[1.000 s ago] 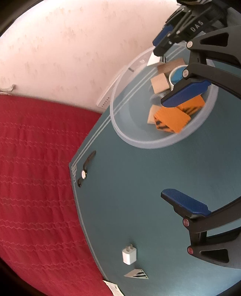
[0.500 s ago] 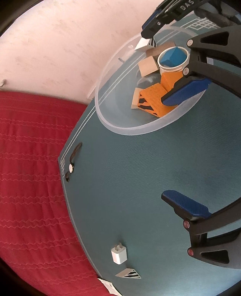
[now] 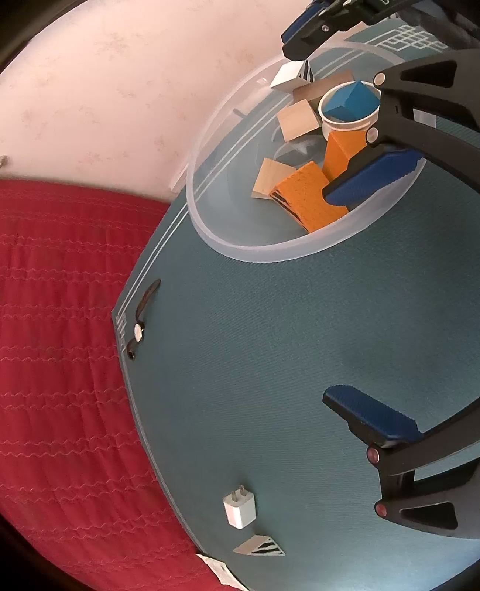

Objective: Organize rigid objects
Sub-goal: 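Withdraw both grippers from the bin toward the remaining objects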

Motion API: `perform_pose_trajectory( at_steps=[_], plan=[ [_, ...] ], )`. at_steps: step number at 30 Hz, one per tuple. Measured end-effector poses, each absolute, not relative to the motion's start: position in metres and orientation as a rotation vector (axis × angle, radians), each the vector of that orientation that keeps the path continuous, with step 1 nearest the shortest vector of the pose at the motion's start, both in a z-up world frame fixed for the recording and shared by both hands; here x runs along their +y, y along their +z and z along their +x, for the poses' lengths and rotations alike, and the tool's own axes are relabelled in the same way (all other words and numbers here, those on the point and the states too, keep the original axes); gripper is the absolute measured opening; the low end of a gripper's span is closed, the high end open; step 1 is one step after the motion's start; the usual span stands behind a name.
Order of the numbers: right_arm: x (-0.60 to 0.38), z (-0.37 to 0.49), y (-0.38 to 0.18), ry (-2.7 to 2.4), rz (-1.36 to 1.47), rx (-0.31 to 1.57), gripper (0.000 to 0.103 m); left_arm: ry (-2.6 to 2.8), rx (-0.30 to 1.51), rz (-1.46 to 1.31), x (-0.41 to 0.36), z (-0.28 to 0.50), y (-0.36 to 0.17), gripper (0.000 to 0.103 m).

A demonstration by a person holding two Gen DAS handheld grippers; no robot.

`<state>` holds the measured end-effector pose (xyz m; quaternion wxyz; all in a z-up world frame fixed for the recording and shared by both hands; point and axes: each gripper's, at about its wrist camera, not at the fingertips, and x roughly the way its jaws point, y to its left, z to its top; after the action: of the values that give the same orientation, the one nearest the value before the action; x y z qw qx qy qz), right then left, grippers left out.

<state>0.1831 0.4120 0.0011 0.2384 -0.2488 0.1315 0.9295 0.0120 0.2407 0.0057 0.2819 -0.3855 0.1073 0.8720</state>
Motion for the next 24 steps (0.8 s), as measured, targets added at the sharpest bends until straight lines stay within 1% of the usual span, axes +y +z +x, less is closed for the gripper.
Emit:
perform_pose_trajectory(
  at_steps=[2,17,19,21,24],
  plan=[
    [0.410,0.183,0.003,2.546,-0.676,0.357,0.049,2.345,0.288,-1.012,0.237,0.014,0.009,0.100],
    [0.390,0.173,0.010,2.579,-0.686,0.340,0.052,2.410,0.251,-0.975,0.205,0.013,0.022,0.101],
    [0.386,0.171,0.011,2.591,-0.689,0.338,0.057,2.416,0.248,-0.982,0.200,0.012,0.021,0.102],
    [0.380,0.168,0.011,2.606,-0.691,0.336,0.068,2.419,0.251,-0.987,0.197,0.011,0.021,0.102],
    [0.372,0.163,0.011,2.631,-0.702,0.333,0.075,2.421,0.252,-1.007,0.192,0.009,0.018,0.103]
  ],
)
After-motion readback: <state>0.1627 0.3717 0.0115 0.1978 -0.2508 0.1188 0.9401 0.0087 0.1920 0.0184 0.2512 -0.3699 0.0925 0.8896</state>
